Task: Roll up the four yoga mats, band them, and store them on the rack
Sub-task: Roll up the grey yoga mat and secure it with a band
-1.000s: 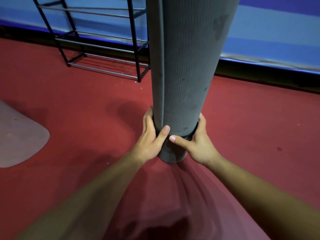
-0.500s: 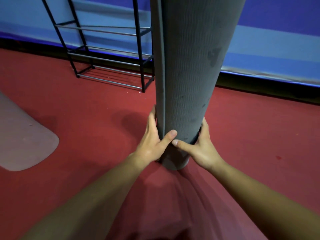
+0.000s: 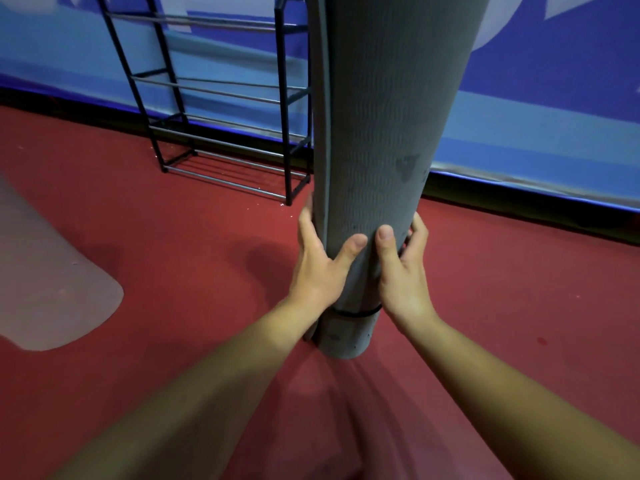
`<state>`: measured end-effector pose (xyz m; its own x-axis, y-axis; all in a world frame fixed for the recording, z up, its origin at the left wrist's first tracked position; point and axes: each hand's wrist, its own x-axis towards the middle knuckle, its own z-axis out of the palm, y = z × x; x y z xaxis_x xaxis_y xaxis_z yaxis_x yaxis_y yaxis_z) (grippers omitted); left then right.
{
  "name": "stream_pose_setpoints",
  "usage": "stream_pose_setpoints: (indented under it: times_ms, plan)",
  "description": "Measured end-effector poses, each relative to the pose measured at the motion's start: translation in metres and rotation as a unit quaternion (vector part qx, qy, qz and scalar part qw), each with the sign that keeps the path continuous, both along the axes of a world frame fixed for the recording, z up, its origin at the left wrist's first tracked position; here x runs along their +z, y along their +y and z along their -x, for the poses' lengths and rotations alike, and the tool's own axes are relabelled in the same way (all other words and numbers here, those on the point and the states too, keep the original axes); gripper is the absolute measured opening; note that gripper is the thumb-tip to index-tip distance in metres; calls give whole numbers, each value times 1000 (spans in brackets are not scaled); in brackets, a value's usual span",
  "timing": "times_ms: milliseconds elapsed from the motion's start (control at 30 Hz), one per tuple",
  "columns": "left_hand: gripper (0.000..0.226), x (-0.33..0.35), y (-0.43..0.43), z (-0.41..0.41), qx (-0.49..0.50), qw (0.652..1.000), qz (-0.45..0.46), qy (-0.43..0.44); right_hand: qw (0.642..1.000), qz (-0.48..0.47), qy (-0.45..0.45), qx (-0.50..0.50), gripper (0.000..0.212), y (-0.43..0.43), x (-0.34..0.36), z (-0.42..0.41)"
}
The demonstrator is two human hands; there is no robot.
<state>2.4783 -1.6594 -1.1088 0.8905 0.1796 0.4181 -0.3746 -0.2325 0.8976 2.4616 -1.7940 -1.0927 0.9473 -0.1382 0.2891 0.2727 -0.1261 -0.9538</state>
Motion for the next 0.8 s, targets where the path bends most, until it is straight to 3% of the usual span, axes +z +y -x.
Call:
stream_pose_setpoints:
  times_ms: [133,300,467,600,800]
  plan:
    - [103,16,-2,14,-2,997,-30,64,998,31,59,21,99,-6,13,7]
    - [115,74,18,40,-28,980,-96,171,980,113,153,61,101,-29,65,27]
    - [133,167,26,59,56,969,-185,155,972,124,188,68,107,-31,149,36]
    - [134,238,27,53,71,970,-158,168,980,55,181,61,108,-22,217,33]
    - [114,323,9,28,126,973,-75,177,985,27,163,-42,96,-9,303,18]
